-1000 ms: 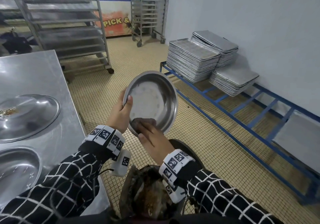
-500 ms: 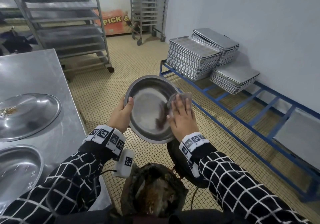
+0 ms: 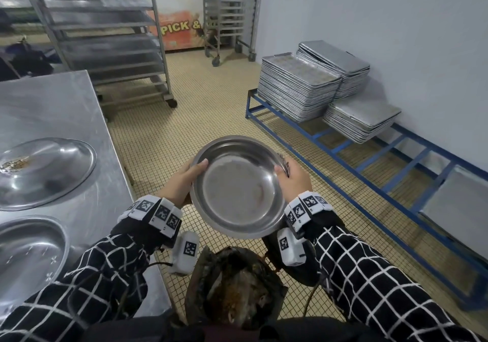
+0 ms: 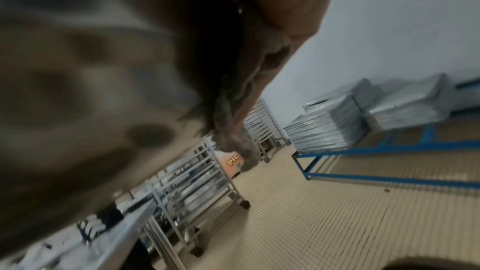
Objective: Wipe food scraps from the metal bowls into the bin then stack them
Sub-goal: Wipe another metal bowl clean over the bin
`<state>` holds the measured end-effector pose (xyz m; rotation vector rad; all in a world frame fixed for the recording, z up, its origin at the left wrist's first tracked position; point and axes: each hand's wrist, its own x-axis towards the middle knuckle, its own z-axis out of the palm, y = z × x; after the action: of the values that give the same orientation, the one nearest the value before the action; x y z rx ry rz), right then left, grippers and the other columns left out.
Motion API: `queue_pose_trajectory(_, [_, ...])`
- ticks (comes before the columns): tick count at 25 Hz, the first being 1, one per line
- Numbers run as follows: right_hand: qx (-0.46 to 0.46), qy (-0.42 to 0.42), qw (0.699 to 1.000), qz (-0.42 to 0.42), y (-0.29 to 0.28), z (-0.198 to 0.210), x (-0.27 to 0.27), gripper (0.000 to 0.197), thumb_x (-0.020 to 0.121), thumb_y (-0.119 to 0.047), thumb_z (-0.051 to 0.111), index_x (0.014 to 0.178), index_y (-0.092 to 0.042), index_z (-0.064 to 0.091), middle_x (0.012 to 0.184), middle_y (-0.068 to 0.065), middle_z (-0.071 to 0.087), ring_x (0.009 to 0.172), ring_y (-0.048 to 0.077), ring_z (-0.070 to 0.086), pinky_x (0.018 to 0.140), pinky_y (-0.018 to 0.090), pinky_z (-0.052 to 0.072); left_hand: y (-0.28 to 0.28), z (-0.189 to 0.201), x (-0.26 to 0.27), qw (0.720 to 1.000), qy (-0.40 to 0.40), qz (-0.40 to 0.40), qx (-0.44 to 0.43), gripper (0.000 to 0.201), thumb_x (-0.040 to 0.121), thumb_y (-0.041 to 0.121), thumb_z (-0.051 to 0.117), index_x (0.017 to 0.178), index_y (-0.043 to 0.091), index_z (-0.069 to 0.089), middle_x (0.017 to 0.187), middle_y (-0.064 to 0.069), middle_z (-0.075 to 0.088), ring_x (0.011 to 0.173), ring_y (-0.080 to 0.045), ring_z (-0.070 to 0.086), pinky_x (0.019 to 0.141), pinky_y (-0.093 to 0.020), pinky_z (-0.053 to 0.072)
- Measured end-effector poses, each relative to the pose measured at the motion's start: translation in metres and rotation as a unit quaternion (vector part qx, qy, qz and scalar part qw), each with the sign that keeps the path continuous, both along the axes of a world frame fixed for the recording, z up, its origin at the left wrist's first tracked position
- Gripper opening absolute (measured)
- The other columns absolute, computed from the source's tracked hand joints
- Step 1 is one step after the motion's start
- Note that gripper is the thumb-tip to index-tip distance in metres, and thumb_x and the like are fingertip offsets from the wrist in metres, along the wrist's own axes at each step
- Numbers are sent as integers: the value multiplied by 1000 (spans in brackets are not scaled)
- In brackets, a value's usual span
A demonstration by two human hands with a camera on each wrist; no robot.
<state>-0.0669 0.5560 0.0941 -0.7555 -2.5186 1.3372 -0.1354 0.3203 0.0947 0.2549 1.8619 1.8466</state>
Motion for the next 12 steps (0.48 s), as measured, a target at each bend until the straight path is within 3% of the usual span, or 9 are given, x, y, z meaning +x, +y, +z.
queue_pose_trajectory(2, [-33, 15, 997, -61, -8, -3, -2, 17, 98, -21, 46, 110, -11, 53, 92, -5, 60, 82, 12, 62, 56, 13, 39, 2, 2, 8, 997, 64, 41, -19, 44, 84, 39, 61, 125, 27, 51, 108, -11, 67, 84, -20, 69, 69, -32, 56])
queue_pose_trajectory(4, [-59, 23, 993, -99, -18, 0, -5, 19, 99, -20, 43, 113, -8, 50, 83, -5, 55, 66, 2, 53, 47, 11, 33, 8, 3, 18, 989, 115, 95, -10, 48, 84, 31, 64, 129, 26, 48, 110, 0, 64, 95, -14, 66, 80, -31, 55])
queue_pose_trajectory(7, [-103, 47, 986, -122, -27, 3, -7, 23, 100, -20, 41, 120, -7, 44, 80, -7, 48, 62, 0, 48, 45, 11, 32, 12, 1, 30, 979, 157, 124, 44, 61, 85, 25, 66, 139, 26, 37, 115, 6, 60, 101, -8, 63, 81, -23, 54])
queue_pose_trajectory(12, [-130, 101, 982, -89, -39, 10, -3, 25, 100, -29, 40, 118, -13, 45, 88, -9, 55, 73, 1, 54, 54, 15, 38, 19, 2, 37, 973, 138, 182, 25, 33, 88, 8, 59, 110, 32, 49, 101, 6, 59, 96, -12, 58, 79, -27, 50])
